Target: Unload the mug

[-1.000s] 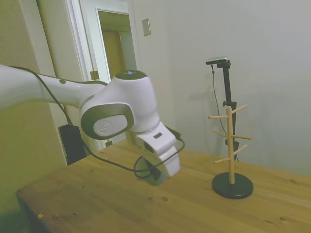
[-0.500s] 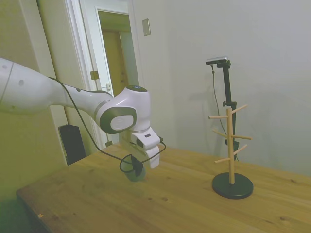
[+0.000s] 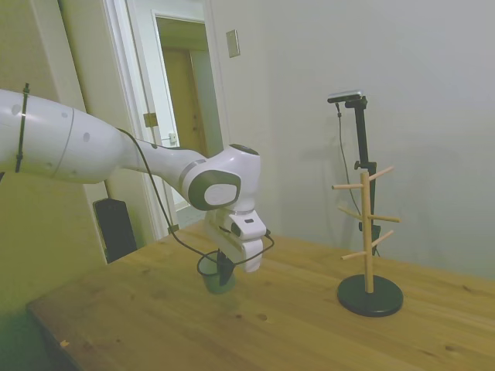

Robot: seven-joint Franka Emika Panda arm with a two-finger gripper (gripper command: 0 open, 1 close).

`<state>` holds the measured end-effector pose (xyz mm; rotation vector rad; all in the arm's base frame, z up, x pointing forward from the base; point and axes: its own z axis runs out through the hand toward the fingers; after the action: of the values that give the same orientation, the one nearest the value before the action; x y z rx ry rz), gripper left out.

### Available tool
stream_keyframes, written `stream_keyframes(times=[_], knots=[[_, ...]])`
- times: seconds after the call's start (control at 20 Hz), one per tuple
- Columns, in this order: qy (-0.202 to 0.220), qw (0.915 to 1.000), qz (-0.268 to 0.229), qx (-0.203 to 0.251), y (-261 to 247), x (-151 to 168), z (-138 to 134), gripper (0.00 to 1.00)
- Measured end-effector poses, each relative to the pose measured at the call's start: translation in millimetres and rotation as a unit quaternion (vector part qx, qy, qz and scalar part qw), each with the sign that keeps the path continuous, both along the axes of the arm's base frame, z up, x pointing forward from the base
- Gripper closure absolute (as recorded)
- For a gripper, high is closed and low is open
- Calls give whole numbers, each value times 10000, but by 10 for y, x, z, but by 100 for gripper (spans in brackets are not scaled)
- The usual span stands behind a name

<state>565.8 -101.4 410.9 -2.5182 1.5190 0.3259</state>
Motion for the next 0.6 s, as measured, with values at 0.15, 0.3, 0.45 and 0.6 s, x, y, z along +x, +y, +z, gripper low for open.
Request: stream_keyframes(times=[0.15,0.3,0.45,0.6], knots=[[110,9999,-59,25,-58,63,-135,100],[165,9998,-118,22,-94,106,-200,100],[252,9995,-197,76,-133,130,-244,100],[362,9989,-283,87,-156,158,-272,100]])
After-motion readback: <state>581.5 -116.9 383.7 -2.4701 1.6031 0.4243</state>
